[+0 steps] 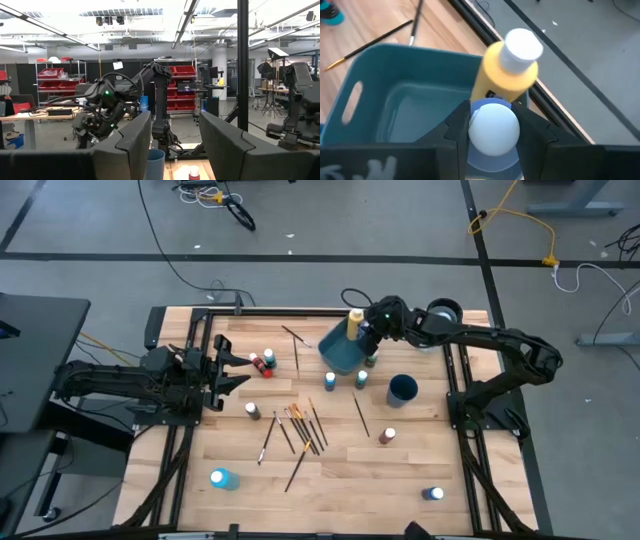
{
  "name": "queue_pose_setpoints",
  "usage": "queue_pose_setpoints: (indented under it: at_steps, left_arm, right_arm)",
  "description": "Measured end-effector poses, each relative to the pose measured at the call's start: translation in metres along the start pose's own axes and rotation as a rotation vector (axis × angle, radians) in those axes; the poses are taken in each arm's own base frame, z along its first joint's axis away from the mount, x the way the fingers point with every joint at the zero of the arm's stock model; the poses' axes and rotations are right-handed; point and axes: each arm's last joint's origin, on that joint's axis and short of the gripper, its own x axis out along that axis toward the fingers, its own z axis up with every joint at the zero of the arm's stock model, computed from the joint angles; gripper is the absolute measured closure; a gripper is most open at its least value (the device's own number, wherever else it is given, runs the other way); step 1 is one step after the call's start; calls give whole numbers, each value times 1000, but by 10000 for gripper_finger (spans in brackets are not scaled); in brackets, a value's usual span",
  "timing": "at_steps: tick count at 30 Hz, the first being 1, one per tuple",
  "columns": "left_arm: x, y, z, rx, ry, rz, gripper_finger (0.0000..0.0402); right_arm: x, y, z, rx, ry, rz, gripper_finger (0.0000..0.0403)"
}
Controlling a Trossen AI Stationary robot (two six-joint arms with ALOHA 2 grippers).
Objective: Pick & Place Paint Supplies
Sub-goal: Put the purple paint bottle into the blue bin
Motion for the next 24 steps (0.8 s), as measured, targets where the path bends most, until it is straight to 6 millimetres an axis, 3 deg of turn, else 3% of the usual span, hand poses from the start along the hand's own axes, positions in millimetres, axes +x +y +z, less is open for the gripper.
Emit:
queue_pose_setpoints:
  at_steps: [24]
  left_arm:
    - [0, 0, 0, -1, 0, 0, 226]
  right_arm:
    - [5, -29, -1, 153, 6, -49, 262]
